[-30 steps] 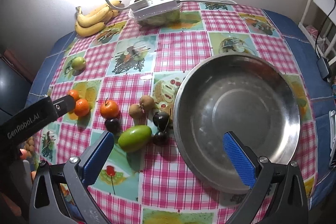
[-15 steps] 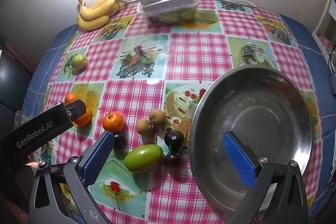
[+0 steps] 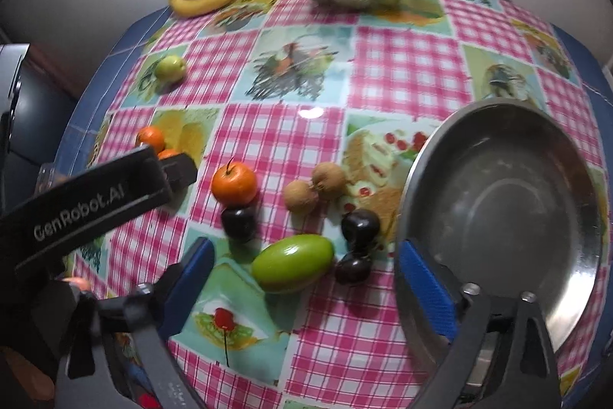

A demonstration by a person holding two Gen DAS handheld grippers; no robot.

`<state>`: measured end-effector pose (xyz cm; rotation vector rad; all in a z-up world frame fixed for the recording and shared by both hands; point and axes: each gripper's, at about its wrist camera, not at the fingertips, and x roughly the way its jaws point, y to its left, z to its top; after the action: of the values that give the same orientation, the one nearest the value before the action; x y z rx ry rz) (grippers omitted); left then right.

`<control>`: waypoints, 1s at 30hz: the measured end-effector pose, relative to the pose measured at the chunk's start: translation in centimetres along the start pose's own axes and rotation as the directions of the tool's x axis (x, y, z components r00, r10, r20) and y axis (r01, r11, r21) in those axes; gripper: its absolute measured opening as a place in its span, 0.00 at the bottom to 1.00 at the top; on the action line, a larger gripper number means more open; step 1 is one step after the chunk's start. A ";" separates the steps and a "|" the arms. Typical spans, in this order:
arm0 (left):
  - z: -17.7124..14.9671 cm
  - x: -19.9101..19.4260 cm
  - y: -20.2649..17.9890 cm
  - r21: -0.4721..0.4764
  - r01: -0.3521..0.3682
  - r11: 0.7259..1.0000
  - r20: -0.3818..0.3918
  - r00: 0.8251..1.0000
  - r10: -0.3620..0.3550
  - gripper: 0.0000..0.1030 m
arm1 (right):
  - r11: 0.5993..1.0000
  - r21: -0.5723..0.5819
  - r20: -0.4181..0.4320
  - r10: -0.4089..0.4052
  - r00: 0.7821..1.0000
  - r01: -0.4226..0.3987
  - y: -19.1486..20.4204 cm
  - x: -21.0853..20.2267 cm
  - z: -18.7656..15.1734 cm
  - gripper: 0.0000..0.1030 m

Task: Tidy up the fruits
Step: 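Move the right gripper toward the green mango beside the bowl, then close the right gripper on the green mango and lift it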

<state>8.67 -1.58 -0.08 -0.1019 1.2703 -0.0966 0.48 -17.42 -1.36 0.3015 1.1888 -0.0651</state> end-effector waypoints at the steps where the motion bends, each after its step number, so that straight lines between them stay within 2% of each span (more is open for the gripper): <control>1: 0.0 0.1 0.1 -0.002 -0.010 1.000 -0.003 1.000 0.010 1.00 | 1.000 -0.006 -0.005 0.003 1.000 -0.003 0.1 0.2 -0.1 0.90; 4: 0.0 0.6 0.5 -0.009 -0.028 1.000 -0.013 1.000 0.028 1.00 | 1.000 -0.019 -0.016 -0.010 1.000 0.010 0.3 0.7 -0.2 0.88; 6: -0.1 0.8 0.4 -0.007 -0.024 1.000 -0.018 1.000 0.024 1.00 | 0.999 -0.035 -0.024 -0.007 1.000 0.006 0.5 1.0 -0.3 0.77; 8: -0.1 0.9 0.3 -0.003 -0.020 1.000 -0.025 0.999 0.020 1.00 | 0.999 -0.051 -0.034 -0.002 0.999 0.000 0.8 1.1 -0.3 0.70; 20: -0.3 2.0 -0.4 -0.004 -0.014 1.000 -0.066 0.998 0.014 1.00 | 0.993 -0.117 -0.042 -0.019 0.999 0.014 1.7 1.3 -0.4 0.70; 25: -0.3 1.9 -0.3 -0.014 -0.023 1.000 -0.059 0.998 0.022 1.00 | 0.992 -0.126 -0.034 -0.022 0.999 0.018 1.7 1.1 -0.3 0.70; 28: -0.3 2.0 -0.2 -0.017 -0.023 1.000 -0.062 0.998 0.022 1.00 | 0.990 -0.138 -0.036 -0.017 0.999 0.012 1.9 1.2 -0.3 0.66; 30: -0.3 2.0 -0.1 -0.018 -0.024 1.000 -0.066 0.998 0.023 1.00 | 0.988 -0.152 -0.035 -0.008 0.999 0.003 2.2 1.2 -0.2 0.60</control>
<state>8.93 -1.93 -2.04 -0.1006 1.3379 -0.0684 1.17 -15.16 -2.09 0.1659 1.2224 0.0265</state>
